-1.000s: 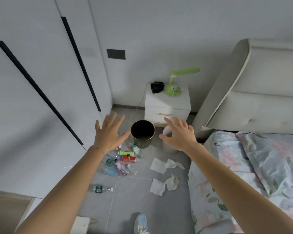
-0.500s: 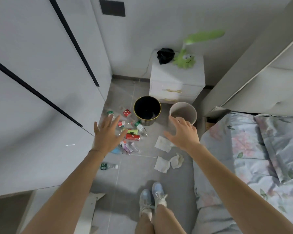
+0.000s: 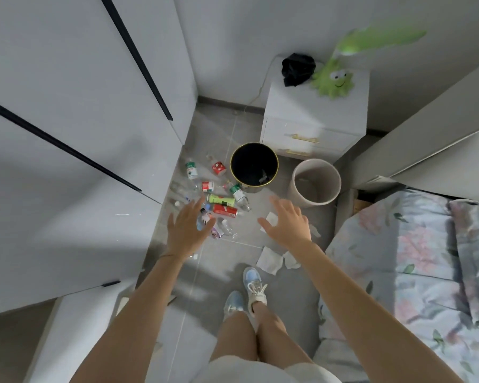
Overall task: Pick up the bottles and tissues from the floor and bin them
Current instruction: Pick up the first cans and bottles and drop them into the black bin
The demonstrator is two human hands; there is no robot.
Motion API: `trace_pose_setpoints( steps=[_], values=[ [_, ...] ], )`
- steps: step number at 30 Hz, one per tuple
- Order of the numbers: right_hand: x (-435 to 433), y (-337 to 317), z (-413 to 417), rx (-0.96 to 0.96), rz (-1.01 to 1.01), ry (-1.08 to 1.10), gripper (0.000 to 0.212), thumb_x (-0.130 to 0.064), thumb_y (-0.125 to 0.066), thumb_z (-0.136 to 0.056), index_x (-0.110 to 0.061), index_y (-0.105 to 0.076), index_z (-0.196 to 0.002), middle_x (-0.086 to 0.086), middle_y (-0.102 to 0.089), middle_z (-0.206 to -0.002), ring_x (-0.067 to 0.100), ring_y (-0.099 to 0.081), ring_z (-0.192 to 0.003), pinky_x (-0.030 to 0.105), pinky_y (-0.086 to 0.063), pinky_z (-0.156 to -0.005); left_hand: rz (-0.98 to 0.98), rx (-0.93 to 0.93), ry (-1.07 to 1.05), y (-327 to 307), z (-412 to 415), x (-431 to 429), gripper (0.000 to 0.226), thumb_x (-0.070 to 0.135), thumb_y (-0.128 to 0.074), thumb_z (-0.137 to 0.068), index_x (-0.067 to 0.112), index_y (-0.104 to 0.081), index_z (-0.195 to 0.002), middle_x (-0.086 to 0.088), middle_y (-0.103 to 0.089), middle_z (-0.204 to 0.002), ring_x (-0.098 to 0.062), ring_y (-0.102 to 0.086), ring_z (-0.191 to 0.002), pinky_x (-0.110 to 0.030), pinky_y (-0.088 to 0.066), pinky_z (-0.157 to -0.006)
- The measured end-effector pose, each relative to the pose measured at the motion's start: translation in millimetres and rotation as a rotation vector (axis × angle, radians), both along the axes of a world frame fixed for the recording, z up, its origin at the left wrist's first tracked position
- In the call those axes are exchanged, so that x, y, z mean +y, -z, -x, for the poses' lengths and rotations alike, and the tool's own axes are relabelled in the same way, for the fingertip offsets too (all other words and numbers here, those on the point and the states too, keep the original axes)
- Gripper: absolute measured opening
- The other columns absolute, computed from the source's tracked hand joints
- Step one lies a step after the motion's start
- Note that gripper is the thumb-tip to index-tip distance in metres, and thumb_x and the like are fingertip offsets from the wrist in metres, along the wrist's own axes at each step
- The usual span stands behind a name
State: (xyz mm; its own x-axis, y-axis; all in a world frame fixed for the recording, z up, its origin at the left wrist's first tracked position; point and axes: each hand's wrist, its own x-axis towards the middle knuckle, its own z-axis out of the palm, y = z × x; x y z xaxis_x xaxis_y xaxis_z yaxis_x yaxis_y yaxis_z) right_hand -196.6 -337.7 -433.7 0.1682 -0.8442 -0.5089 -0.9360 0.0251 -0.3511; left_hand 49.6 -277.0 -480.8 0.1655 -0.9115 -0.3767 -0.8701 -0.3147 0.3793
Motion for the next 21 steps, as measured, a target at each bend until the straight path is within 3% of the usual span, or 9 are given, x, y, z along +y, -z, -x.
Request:
trace_pose_setpoints(
  steps=[4, 10, 16, 21],
  values=[
    [-10, 20, -22, -0.033, -0.064, 0.02, 0.061, -0.052, -0.043, -0.095, -0.032, -0.023, -0.148, 0.003, -0.03, -0.152, 0.027, -0.032, -0.138, 0.047, -0.03, -0.11, -0.029, 0.031, -0.015, 17, -8, -16, 0.062, 0.059, -0.034, -0.095, 0.035, -0.02, -0.15, 0.004, -0.029, -0.157, -0.016, -0.021, -0.146, -0.053, -0.008, -0.119],
    [-25, 77, -53, -0.03, -0.145, 0.078, 0.062, -0.051, -0.044, -0.094, -0.033, -0.021, -0.149, 0.001, -0.027, -0.152, 0.026, -0.027, -0.139, 0.048, -0.028, -0.11, -0.107, 0.08, -0.031, 63, -29, -49, 0.064, 0.06, -0.036, -0.094, 0.036, -0.017, -0.15, 0.003, -0.025, -0.158, -0.018, -0.017, -0.147, -0.053, -0.004, -0.119],
    [-52, 159, -86, -0.012, -0.186, 0.189, 0.064, -0.054, -0.046, -0.093, -0.034, -0.021, -0.149, 0.0, -0.027, -0.153, 0.026, -0.026, -0.139, 0.05, -0.028, -0.111, -0.155, 0.074, 0.035, 143, -63, -81, 0.063, 0.059, -0.04, -0.094, 0.035, -0.021, -0.149, 0.003, -0.029, -0.156, -0.019, -0.022, -0.146, -0.055, -0.008, -0.118],
    [-74, 255, -105, -0.014, -0.214, 0.209, 0.073, -0.05, -0.05, -0.092, -0.035, -0.009, -0.151, 0.002, -0.022, -0.154, 0.029, -0.028, -0.139, 0.048, -0.035, -0.108, -0.181, 0.029, 0.099, 229, -88, -106, 0.062, 0.055, -0.04, -0.095, 0.034, -0.019, -0.15, 0.006, -0.033, -0.154, -0.016, -0.028, -0.143, -0.05, -0.007, -0.119]
  ],
)
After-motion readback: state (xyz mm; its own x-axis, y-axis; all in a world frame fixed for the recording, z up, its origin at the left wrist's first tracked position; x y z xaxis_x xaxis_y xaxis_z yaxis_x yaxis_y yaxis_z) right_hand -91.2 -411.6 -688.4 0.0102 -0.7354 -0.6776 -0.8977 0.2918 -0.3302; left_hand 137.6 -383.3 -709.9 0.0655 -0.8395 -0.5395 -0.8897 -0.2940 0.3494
